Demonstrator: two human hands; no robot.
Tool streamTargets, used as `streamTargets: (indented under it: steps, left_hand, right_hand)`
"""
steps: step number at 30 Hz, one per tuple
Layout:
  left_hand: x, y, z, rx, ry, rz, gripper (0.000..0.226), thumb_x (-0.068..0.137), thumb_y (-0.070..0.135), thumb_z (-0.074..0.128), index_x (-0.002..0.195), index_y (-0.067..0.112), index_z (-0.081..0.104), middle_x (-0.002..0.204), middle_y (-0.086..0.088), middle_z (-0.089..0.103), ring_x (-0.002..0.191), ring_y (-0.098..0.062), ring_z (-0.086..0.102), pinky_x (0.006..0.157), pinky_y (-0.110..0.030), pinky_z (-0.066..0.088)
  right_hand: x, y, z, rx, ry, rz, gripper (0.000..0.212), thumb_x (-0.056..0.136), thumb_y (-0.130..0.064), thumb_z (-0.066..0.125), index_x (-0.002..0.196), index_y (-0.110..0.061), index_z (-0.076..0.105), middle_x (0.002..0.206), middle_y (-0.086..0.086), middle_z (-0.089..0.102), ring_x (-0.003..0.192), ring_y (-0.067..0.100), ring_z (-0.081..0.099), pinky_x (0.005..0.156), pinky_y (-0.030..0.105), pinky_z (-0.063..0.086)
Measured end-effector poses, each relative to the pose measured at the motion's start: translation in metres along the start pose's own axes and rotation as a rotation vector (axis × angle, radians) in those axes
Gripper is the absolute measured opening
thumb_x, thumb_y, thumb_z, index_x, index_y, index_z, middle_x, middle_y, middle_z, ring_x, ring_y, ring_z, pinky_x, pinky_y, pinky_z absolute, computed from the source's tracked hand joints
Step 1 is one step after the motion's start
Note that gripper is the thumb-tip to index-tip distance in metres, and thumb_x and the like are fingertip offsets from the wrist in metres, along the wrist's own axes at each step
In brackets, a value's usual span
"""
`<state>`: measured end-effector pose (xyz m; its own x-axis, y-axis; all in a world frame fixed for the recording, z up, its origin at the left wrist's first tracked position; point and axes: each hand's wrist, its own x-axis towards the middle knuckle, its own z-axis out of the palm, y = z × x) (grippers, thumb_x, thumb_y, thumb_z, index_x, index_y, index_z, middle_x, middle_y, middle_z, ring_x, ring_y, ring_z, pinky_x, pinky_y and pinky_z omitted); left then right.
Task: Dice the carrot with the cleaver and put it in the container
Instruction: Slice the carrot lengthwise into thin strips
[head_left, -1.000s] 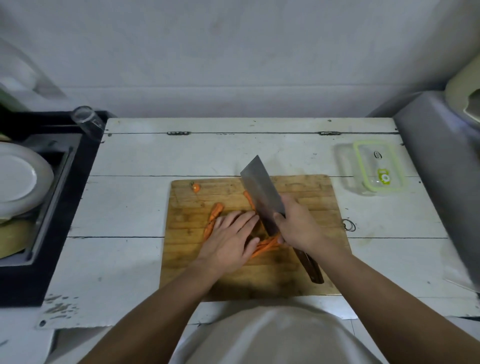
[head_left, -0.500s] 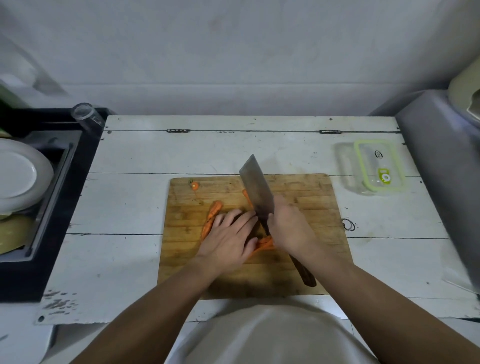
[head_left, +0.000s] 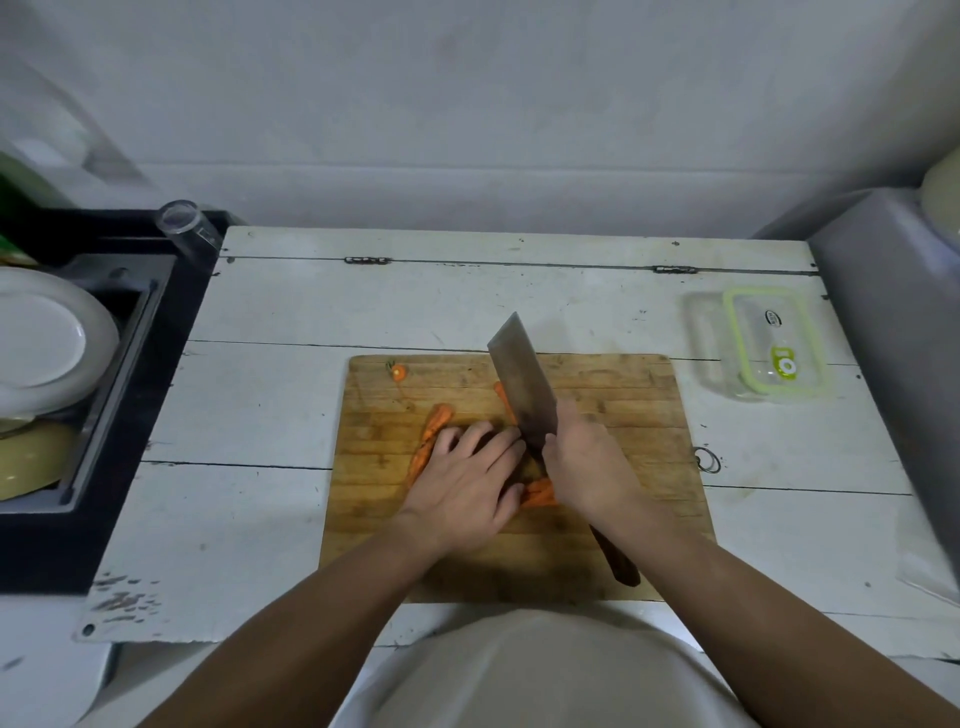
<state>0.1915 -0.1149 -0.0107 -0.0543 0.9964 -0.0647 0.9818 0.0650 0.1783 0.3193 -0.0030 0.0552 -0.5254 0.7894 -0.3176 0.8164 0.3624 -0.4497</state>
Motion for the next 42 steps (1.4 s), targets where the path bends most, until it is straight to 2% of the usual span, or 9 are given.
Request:
streamTargets:
  steps: [7,12,17,21,28,32,36,38,42]
  left_hand:
    - [0.001,-0.001,0.001,0.003,-0.007,0.0,0.055,0.102,0.053,0.033,0.146,0.024,0.049,0.151,0.004,0.048,0.138,-0.02,0.039,0.113,-0.049,0.032]
    - [0.001,-0.001,0.001,-0.002,0.008,0.001,0.055,0.101,0.052,0.035,0.145,0.023,0.05,0.15,0.004,0.05,0.137,-0.02,0.04,0.112,-0.047,0.033]
    - [0.002,-0.001,0.003,-0.006,0.008,-0.003,0.054,0.101,0.052,0.036,0.145,0.023,0.049,0.151,0.004,0.049,0.137,-0.021,0.04,0.11,-0.047,0.034]
    - [0.001,-0.002,0.002,-0.024,-0.004,-0.006,0.056,0.1,0.052,0.036,0.146,0.023,0.049,0.151,0.004,0.049,0.138,-0.022,0.04,0.11,-0.048,0.033]
    - [0.002,-0.005,0.005,-0.037,-0.004,0.009,0.054,0.103,0.053,0.033,0.147,0.025,0.049,0.153,0.006,0.046,0.138,-0.021,0.039,0.11,-0.047,0.031]
    - [0.001,-0.006,0.007,-0.071,0.0,0.003,0.057,0.103,0.054,0.033,0.15,0.024,0.044,0.155,0.004,0.042,0.14,-0.02,0.037,0.112,-0.047,0.03]
    - [0.007,-0.004,0.002,-0.219,0.02,-0.132,0.068,0.1,0.055,0.04,0.155,0.018,0.031,0.159,-0.002,0.028,0.148,-0.022,0.026,0.124,-0.047,0.019]
    - [0.015,-0.006,-0.005,-0.274,0.059,-0.161,0.068,0.1,0.051,0.044,0.155,0.014,0.031,0.161,-0.005,0.026,0.152,-0.023,0.02,0.127,-0.046,0.014]
    - [0.032,-0.023,-0.024,-0.238,0.269,-0.086,0.046,0.097,0.021,0.056,0.141,0.007,0.048,0.151,-0.015,0.042,0.146,-0.031,0.032,0.119,-0.052,0.033]
  right_hand:
    - [-0.004,0.007,-0.011,-0.016,0.009,-0.007,0.022,0.105,-0.023,0.045,0.126,-0.019,0.044,0.087,-0.002,0.062,0.073,0.014,0.065,0.066,0.037,0.062]
    - [-0.009,0.004,-0.011,-0.099,-0.01,-0.044,0.017,0.105,-0.022,0.042,0.122,-0.02,0.043,0.082,-0.001,0.061,0.067,0.016,0.063,0.059,0.034,0.058]
    - [-0.011,-0.005,-0.008,-0.127,-0.024,-0.071,0.021,0.104,-0.019,0.041,0.126,-0.02,0.043,0.091,0.004,0.066,0.078,0.025,0.067,0.07,0.044,0.06]
    - [-0.011,-0.01,-0.007,-0.146,-0.038,-0.065,0.019,0.105,-0.019,0.041,0.124,-0.019,0.042,0.088,0.004,0.065,0.075,0.024,0.067,0.069,0.043,0.061]
    - [-0.011,-0.026,-0.007,-0.212,-0.082,-0.032,0.018,0.104,-0.017,0.042,0.121,-0.02,0.037,0.094,0.006,0.065,0.085,0.028,0.067,0.072,0.041,0.059]
    - [-0.009,-0.026,-0.005,-0.25,-0.09,-0.045,0.022,0.103,-0.015,0.046,0.121,-0.02,0.034,0.085,0.003,0.059,0.079,0.026,0.067,0.071,0.041,0.06]
    - [-0.01,-0.028,-0.004,-0.274,-0.099,-0.057,0.031,0.101,-0.017,0.053,0.122,-0.021,0.03,0.088,0.004,0.064,0.076,0.024,0.068,0.067,0.037,0.061]
    - [-0.009,-0.028,-0.003,-0.268,-0.096,-0.07,0.028,0.102,-0.018,0.05,0.122,-0.021,0.031,0.09,0.004,0.066,0.076,0.023,0.07,0.069,0.039,0.062]
    - [-0.006,-0.024,-0.003,-0.228,-0.1,-0.072,0.025,0.104,-0.016,0.046,0.124,-0.021,0.032,0.088,0.002,0.064,0.074,0.021,0.068,0.07,0.038,0.061]
